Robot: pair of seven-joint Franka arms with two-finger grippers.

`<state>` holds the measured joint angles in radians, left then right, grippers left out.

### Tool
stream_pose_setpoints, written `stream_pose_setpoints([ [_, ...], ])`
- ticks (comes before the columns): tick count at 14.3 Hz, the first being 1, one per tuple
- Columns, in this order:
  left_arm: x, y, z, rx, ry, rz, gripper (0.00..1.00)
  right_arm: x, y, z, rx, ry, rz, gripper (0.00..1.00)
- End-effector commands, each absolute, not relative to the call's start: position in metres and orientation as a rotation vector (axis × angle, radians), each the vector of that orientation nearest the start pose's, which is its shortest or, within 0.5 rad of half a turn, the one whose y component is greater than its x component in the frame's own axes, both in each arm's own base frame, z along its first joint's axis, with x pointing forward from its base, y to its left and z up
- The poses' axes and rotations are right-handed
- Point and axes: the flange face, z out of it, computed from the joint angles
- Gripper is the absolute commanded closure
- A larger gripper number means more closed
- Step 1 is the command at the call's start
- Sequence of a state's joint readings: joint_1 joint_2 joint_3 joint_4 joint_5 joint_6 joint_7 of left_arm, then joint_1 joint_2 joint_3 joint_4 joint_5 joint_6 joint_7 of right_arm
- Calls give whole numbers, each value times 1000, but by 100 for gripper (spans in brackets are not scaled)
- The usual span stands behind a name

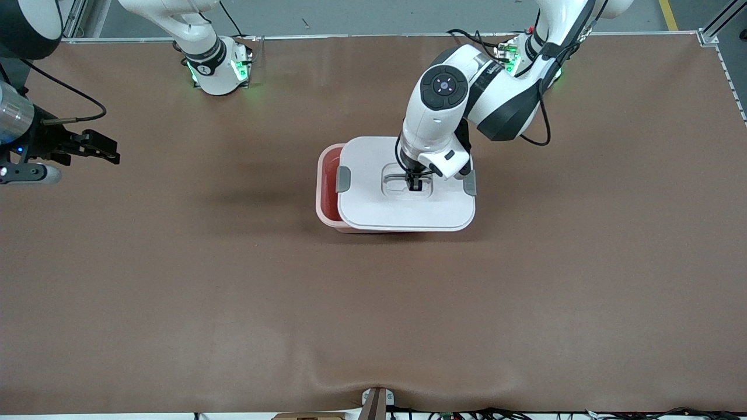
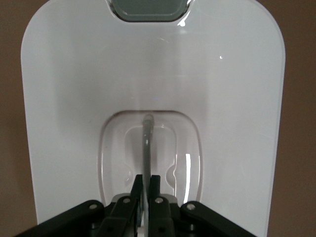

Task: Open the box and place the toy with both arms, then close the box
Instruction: 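Lower the lid onto the box with the left gripper and press it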

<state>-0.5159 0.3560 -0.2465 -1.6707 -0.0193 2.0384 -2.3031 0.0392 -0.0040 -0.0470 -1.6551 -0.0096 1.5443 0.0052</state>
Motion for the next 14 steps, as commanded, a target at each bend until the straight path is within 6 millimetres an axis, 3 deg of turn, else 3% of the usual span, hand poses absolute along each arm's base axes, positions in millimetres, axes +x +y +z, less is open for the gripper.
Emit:
stream_pose_setpoints([
  [1, 479, -465, 397, -2231, -2260, 123, 100, 544, -25, 610, -3048, 154, 85, 0],
  [3, 476, -471, 391, -2214, -2264, 97, 100, 549, -43, 620, -2967, 212, 27, 0],
  [6, 478, -482, 393, -2233, -2268, 100, 100, 549, -52, 624, -3065, 198, 5, 0],
  [8, 475, -491, 394, -2251, -2258, 104, 100, 546, -51, 624, -3080, 193, 37, 0],
  [10, 475, -492, 386, -2245, -2249, 107, 100, 546, -33, 624, -3085, 152, 50, 0],
  [14, 471, -497, 375, -2221, -2250, 115, 100, 541, -42, 619, -3106, 160, 118, 0],
])
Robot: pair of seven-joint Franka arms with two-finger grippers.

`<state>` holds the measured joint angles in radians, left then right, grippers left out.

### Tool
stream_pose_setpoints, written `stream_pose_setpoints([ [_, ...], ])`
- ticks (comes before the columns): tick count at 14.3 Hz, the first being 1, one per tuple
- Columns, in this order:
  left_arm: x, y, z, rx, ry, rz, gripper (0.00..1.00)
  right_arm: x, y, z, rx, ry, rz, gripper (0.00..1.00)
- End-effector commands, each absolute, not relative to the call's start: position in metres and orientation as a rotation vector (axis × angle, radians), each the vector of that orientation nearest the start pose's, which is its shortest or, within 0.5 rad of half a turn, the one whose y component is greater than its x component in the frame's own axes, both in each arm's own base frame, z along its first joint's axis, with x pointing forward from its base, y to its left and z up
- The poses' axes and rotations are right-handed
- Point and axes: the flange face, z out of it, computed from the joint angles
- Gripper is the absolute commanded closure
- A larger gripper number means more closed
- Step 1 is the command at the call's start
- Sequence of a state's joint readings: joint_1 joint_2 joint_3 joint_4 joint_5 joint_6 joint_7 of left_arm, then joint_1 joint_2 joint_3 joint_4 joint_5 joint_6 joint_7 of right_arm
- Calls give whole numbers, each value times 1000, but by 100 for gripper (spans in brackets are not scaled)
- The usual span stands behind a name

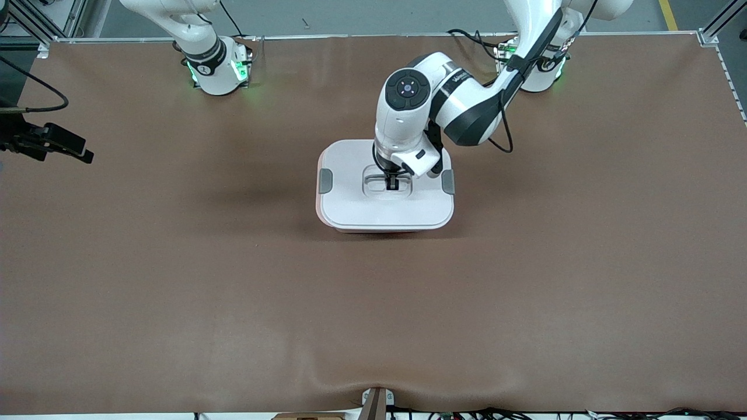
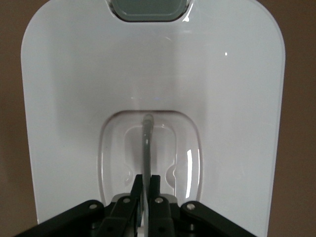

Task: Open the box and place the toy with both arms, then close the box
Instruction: 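Lower the lid onto the box with the left gripper and press it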

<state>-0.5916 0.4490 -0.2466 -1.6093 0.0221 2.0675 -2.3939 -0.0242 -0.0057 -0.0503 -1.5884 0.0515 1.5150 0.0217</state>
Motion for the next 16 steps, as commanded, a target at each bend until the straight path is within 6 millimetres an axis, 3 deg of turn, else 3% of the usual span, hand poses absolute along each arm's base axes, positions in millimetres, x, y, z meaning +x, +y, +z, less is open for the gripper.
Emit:
stream_pose_setpoints([
  [1, 467, -502, 373, -2215, -2250, 113, 100, 540, -42, 618, -3105, 160, 130, 0],
  [5, 470, -508, 370, -2217, -2253, 118, 100, 541, -27, 616, -3110, 118, 124, 0],
  [8, 468, -512, 366, -2202, -2267, 120, 100, 541, 5, 616, -3115, 25, 127, 0],
  [12, 464, -516, 366, -2143, -2339, -6, 100, 541, -5, 618, -3115, 54, 115, 0],
  [16, 463, -517, 364, -2141, -2338, -16, 100, 544, -12, 620, -3167, 59, 80, 0],
])
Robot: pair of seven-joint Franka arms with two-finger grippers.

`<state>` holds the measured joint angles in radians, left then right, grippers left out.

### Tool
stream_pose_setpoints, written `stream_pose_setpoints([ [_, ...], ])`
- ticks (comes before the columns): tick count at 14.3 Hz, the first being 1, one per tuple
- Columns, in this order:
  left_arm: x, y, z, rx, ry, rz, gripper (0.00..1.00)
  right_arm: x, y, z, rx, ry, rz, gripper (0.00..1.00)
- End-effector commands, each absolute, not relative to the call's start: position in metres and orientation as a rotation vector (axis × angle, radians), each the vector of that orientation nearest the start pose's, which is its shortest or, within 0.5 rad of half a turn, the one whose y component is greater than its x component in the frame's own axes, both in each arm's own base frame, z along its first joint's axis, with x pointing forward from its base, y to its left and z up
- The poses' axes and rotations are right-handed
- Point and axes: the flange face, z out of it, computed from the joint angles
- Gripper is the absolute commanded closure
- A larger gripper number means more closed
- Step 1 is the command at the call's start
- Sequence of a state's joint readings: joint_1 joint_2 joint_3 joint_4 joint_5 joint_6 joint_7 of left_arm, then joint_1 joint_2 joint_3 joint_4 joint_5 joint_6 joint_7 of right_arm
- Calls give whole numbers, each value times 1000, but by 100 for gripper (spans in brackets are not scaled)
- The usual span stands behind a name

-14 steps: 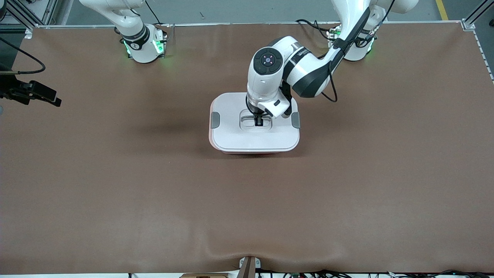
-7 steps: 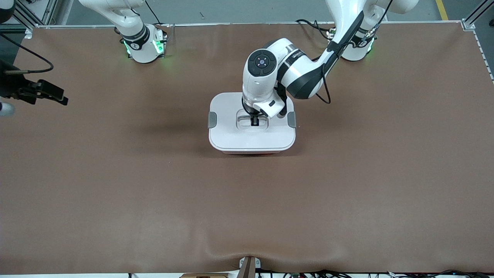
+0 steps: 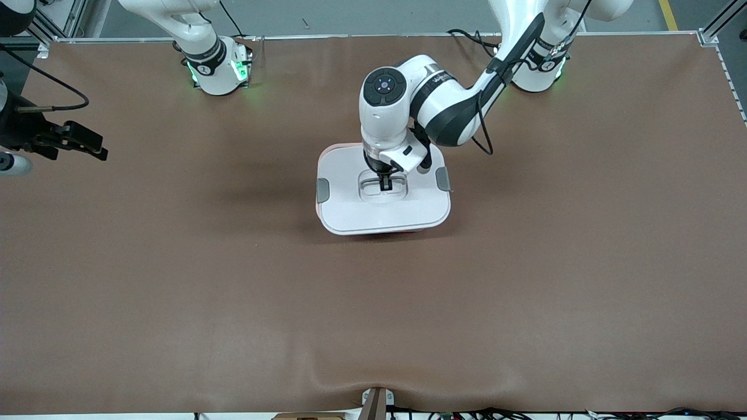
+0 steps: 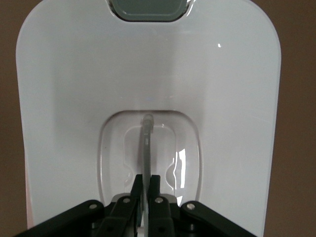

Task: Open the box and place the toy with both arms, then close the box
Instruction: 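Lower the lid onto the box with the left gripper and press it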

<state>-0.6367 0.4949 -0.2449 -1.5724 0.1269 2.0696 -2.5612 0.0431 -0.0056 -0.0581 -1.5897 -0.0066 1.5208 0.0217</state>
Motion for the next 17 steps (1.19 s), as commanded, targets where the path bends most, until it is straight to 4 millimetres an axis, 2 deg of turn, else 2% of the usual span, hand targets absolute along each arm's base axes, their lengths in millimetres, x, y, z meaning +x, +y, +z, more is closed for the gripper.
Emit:
stream_pose_setpoints([
  [1, 463, -517, 361, 2103, 2301, 10, 100, 543, -15, 619, -3166, 69, 90, 0],
  [4, 465, -519, 357, 2108, 2301, 8, 100, 541, -36, 611, -3147, 135, 109, 0],
  [6, 459, -525, 357, 2124, 2283, 11, 100, 540, -46, 608, -3135, 166, 120, 0],
  [8, 456, -528, 358, 2136, 2265, 11, 100, 541, -46, 607, -3134, 166, 123, 0],
  [11, 452, -531, 358, 2173, 2220, 77, 100, 543, -43, 623, -3137, 166, 77, 0],
  [15, 450, -532, 356, 2183, 2214, 87, 100, 543, -42, 628, -3135, 173, 60, 0],
  [17, 446, -530, 347, 2219, 2205, 92, 100, 543, -40, 632, -3135, 168, 51, 0],
])
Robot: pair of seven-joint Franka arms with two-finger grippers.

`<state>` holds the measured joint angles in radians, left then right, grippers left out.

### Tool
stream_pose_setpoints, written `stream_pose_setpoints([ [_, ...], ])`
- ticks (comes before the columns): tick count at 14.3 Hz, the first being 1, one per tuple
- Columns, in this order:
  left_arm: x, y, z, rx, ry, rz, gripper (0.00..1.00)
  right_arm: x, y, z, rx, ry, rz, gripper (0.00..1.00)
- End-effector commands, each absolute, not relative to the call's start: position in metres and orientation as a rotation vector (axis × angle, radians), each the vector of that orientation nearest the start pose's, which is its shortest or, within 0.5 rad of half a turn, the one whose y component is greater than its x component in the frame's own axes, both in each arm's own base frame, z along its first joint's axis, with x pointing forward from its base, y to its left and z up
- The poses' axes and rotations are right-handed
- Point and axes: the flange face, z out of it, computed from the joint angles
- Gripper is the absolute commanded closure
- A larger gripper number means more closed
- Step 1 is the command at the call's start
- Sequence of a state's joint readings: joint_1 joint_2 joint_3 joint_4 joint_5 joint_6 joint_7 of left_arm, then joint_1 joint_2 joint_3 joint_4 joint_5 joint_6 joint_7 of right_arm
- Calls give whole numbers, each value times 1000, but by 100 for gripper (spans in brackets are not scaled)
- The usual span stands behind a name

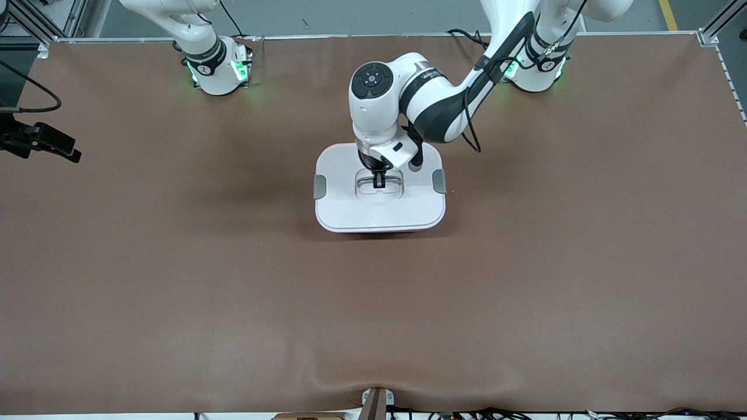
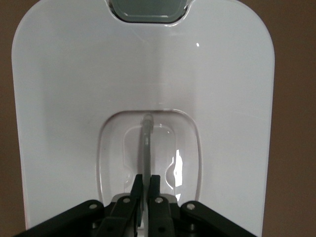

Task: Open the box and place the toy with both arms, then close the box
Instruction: 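Lower the lid onto the box with the left gripper and press it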

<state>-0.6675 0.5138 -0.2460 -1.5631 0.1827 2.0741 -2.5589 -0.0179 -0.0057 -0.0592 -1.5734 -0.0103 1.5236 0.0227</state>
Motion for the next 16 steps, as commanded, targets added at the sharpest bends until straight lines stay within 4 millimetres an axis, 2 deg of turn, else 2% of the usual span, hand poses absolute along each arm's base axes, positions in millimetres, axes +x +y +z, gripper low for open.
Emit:
stream_pose_setpoints([
  [1, 446, -530, 347, 2250, 2173, 90, 100, 543, -42, 631, -3136, 173, 55, 0],
  [6, 442, -531, 344, 2280, 2160, 87, 100, 543, -47, 627, -3135, 193, 72, 0],
  [7, 442, -531, 345, 2277, 2159, 84, 95, 543, -46, 627, -3135, 190, 72, 0],
  [9, 446, -532, 357, 2252, 2157, 70, 49, 544, -45, 627, -3135, 188, 72, 0],
  [10, 448, -531, 361, 2245, 2155, 71, 19, 543, -46, 627, -3135, 190, 72, 0],
  [11, 448, -531, 362, 2248, 2154, 75, 0, 543, -47, 627, -3133, 192, 72, 0],
  [13, 451, -529, 369, 2242, 2147, 90, 0, 543, -47, 627, -3133, 192, 72, 0],
  [16, 461, -523, 393, 2235, 2122, 82, 0, 544, -46, 627, -3134, 190, 67, 0],
])
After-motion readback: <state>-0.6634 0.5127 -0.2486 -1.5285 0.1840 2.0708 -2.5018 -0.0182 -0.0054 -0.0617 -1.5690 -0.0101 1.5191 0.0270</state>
